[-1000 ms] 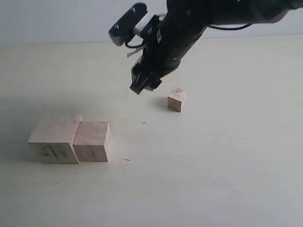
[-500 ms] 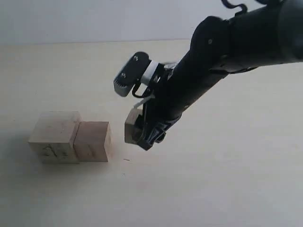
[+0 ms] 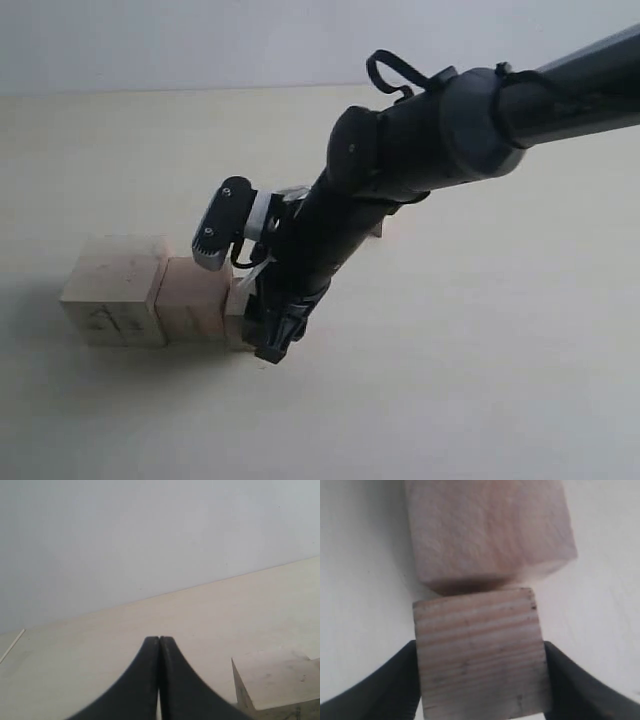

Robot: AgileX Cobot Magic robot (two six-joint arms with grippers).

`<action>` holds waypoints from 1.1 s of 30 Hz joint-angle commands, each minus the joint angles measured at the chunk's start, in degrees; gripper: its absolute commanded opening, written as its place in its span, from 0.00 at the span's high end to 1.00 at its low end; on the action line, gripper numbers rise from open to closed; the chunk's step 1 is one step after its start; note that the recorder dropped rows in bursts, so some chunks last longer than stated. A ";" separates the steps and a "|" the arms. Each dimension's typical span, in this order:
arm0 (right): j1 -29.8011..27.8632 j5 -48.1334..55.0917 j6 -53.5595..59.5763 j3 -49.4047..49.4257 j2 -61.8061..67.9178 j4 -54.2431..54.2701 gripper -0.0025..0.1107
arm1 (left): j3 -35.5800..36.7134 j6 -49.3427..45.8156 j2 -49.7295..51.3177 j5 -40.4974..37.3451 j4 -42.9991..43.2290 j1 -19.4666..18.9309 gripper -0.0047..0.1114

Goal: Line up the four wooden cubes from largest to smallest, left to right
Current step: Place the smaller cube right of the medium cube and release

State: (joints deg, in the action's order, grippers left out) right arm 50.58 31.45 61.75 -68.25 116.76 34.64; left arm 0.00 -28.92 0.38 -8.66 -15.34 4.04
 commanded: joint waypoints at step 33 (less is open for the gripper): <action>0.73 -0.55 -0.71 -4.67 0.98 -5.20 0.16 | 0.00 0.27 -0.38 0.22 -0.25 -0.11 0.96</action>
State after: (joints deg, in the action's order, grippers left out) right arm 51.27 31.58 62.36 -72.86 119.99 29.82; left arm 0.00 -28.92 0.38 -8.66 -15.34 4.04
